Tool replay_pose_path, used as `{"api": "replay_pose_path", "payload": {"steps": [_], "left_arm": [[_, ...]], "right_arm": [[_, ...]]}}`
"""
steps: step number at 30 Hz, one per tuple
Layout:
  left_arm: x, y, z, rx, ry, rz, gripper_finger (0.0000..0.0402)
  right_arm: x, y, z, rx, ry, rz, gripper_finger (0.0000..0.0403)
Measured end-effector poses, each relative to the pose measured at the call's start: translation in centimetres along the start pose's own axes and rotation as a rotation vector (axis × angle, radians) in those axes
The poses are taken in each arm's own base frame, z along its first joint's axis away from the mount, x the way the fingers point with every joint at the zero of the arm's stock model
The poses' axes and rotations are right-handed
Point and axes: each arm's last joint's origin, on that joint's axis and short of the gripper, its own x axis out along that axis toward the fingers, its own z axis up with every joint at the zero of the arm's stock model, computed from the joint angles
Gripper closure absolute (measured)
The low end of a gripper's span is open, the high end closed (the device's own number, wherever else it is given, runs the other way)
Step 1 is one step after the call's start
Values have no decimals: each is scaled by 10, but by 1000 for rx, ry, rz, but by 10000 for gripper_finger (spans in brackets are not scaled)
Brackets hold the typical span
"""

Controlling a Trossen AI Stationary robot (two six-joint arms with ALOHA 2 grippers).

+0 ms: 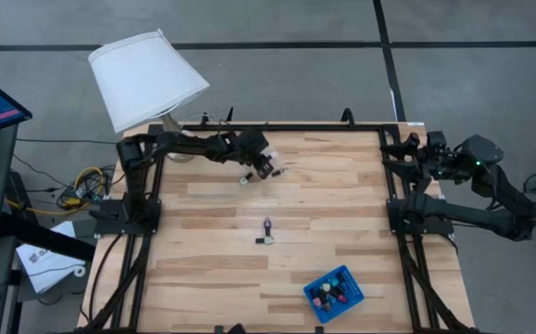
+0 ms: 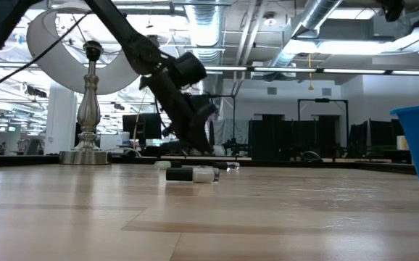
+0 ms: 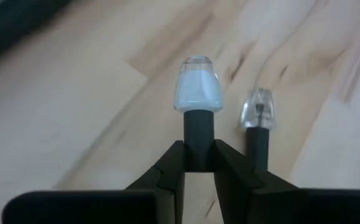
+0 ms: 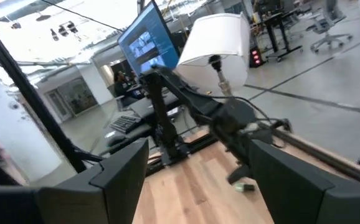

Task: Pick & Place Nail Polish
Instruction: Put the top white nail polish into the blue bin

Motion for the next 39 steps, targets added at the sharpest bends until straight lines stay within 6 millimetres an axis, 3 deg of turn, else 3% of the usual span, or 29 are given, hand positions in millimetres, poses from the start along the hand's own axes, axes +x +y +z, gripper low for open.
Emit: {"api": "replay_pose_path", "payload": {"steps": [8,16,28,39], "left_arm": [[-52,-2,12,-2,-120,-28,349],[-125,-6,25,-1,-300,-145,347],[-241,-13,33,40,-617,-395,345],[-321,-14,27,68,-897,-646,344]], "right_arm": [[19,-14,-26,-25,39,-18,133],[46,-36,-70,69,13,-2,133],[57,-53,-104,82,-6,8,133],[62,-67,-135,138,-23,11,133]]}}
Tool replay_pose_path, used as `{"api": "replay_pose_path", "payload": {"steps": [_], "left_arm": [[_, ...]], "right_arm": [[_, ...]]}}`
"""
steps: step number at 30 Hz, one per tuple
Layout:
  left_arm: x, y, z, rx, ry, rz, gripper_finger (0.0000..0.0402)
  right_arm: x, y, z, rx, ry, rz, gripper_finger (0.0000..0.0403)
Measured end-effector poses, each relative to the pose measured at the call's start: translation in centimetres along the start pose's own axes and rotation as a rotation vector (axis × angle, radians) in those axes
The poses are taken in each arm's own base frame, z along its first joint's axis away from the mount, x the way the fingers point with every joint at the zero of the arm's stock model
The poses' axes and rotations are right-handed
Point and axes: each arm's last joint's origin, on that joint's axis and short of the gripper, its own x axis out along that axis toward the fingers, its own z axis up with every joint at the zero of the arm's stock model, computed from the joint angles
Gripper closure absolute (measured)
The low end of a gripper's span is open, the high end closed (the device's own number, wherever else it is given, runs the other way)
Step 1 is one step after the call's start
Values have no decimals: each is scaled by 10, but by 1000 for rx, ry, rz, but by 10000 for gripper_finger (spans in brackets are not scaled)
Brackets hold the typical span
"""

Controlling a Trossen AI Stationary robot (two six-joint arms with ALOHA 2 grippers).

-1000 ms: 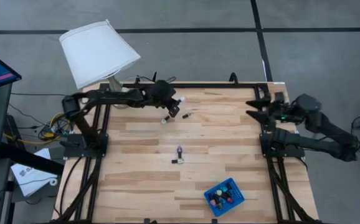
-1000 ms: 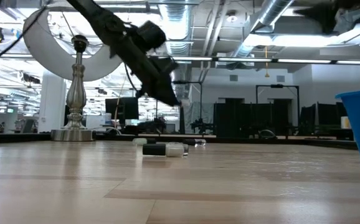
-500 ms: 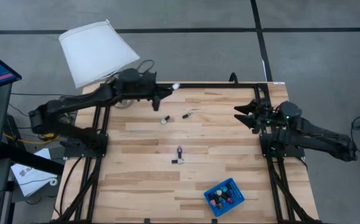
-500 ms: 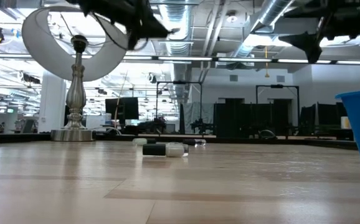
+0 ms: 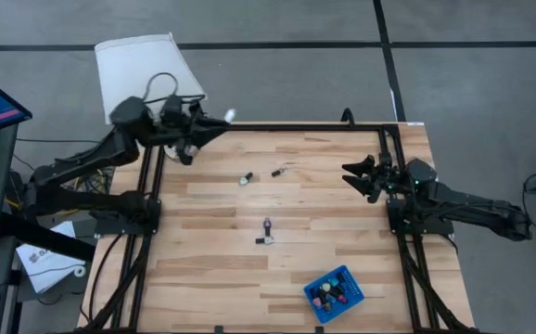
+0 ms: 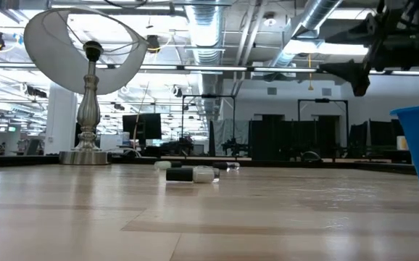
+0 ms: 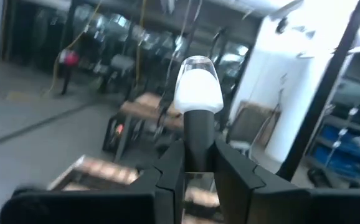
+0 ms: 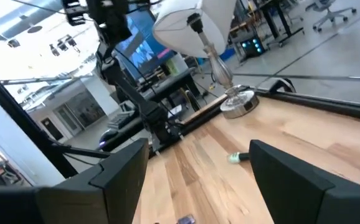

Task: Pick & Place Nail Polish
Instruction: Put the top white nail polish into the blue bin

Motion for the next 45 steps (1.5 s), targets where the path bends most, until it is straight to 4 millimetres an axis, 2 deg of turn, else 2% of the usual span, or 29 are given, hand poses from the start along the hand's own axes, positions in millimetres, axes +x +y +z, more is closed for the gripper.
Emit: {"api": "replay_pose_path", "payload": {"steps": [11,16,21,27,39,45], "left_arm": [[-19,-23,31,7,-213,-238,344],[-23,-33,40,16,-299,-339,344],[-25,-43,45,27,-369,-416,344],[-27,-55,47,32,-416,-509,344],[-28,-72,45,19,-422,-630,343],[-29,-73,45,20,-429,-639,343]], "right_arm": [[-1,-17,-25,54,-10,-16,133],[-1,-17,-25,47,-12,-14,133],[-1,-18,-26,29,-2,-18,133],[-2,-23,-36,33,94,-76,133],[-4,-30,-47,-36,212,-136,133],[-3,-28,-40,-7,147,-124,133]]}}
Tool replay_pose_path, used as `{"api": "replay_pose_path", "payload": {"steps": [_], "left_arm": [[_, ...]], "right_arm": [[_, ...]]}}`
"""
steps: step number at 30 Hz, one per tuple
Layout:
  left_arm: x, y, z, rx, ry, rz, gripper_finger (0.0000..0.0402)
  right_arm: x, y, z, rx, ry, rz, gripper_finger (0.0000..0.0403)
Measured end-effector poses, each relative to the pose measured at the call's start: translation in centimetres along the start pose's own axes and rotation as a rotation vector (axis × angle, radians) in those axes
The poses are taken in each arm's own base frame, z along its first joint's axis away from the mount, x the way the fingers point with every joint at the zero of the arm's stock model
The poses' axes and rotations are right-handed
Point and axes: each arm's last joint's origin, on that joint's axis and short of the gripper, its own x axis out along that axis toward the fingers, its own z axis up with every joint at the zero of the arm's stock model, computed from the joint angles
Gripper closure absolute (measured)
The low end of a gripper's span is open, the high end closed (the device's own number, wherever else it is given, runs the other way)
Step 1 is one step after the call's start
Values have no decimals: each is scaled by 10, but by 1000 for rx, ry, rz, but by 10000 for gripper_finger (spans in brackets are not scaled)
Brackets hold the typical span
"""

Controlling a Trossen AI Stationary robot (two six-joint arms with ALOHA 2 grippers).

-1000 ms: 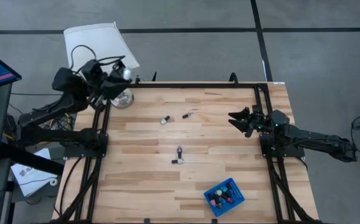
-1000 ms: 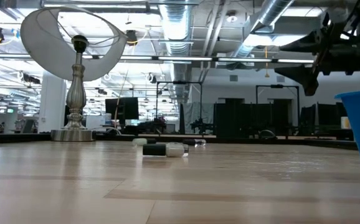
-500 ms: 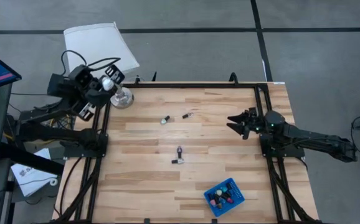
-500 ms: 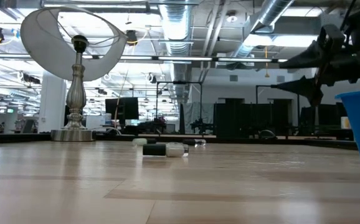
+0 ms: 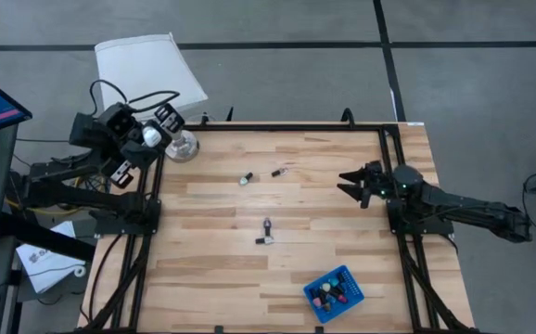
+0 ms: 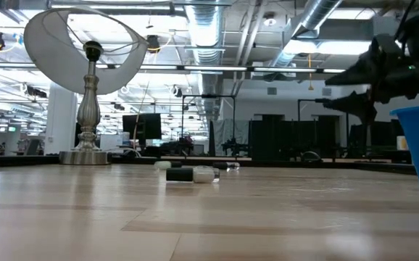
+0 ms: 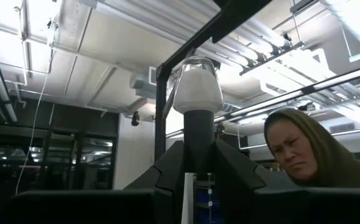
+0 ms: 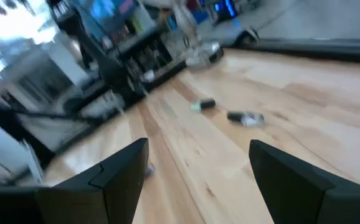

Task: Pick & Place Nail Polish
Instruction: Put the top white nail polish into the blue bin

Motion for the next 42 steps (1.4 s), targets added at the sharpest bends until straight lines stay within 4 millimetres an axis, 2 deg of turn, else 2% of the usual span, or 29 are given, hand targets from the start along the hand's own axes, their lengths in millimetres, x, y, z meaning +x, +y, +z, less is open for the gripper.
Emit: {"api": "replay_pose_path", "payload": {"steps": [4,8,11,15,17,21,26,29,34,42], "left_arm": [[0,0,0,4,-4,-2,343],[0,0,1,7,-7,-4,343],[0,-1,1,7,-9,-4,343],[0,-1,1,9,-13,-3,343],[0,-1,1,9,-14,-3,343],[0,-1,1,10,-15,-4,343],[0,-1,2,8,-17,-6,343],[0,-1,2,8,-18,-6,343],[0,-1,2,8,-17,-7,343],[0,-1,1,4,-8,-19,343]], "right_arm": [[-2,13,18,-28,-77,142,139],[-6,19,27,-73,-111,243,182],[-10,22,29,-92,-114,303,245],[-18,28,32,-116,-123,432,359],[-24,30,32,-128,-133,469,390],[-29,25,27,-133,-150,369,378],[-21,13,13,-185,-139,253,399],[-19,8,10,-185,-124,165,395],[-16,6,8,-274,-106,123,401],[-14,5,6,-281,-80,112,388]]}}
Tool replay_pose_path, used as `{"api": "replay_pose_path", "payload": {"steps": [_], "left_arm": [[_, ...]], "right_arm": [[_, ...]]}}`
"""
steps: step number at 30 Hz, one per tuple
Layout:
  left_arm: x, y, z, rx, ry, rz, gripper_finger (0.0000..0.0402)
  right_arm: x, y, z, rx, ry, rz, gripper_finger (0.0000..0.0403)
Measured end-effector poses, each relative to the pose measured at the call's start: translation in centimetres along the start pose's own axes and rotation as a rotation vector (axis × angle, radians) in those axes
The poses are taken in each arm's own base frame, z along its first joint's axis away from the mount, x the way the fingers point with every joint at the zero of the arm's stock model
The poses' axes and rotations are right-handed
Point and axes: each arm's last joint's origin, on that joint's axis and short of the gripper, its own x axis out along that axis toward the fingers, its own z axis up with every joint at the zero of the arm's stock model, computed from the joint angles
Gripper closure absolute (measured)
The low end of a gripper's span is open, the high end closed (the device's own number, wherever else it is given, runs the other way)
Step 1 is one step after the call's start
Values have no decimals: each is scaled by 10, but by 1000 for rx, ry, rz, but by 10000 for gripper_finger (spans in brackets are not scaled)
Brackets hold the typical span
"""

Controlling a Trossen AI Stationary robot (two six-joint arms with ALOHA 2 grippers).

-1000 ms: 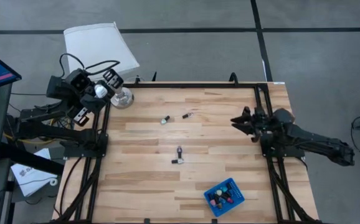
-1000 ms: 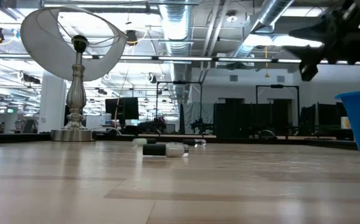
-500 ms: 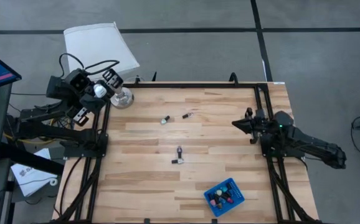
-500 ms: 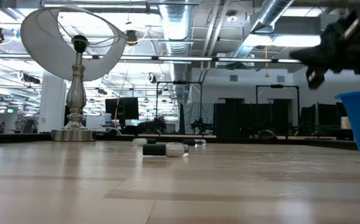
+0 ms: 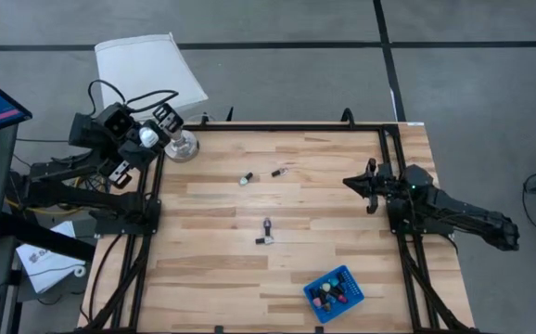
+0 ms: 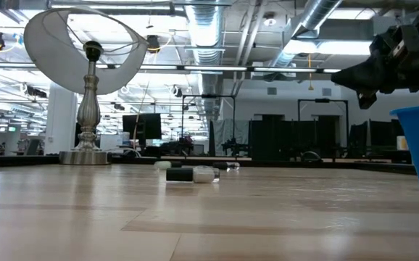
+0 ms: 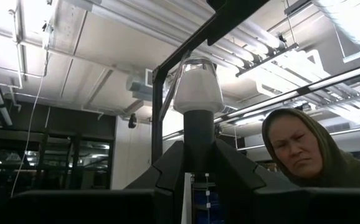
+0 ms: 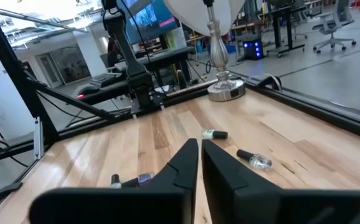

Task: Pick & Place Nail Polish
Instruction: Put the top white nail polish into the blue bin

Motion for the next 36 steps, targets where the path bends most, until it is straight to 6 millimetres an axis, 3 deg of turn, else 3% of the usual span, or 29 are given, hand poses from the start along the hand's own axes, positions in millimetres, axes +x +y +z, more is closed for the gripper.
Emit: {"api": "replay_pose_path", "payload": {"steps": [9,20,25,32,36], "left_arm": [[0,3,-5,10,46,29,343],[-13,41,-56,75,442,303,343],[-25,65,-80,224,642,531,343],[-36,93,-106,595,893,891,343],[-39,103,-119,786,1049,1009,343]], "right_arm": [[0,0,0,0,1,0,380],[0,0,0,1,1,0,381],[0,0,0,1,1,0,378],[0,0,0,1,2,0,380],[0,0,0,1,2,0,379]]}}
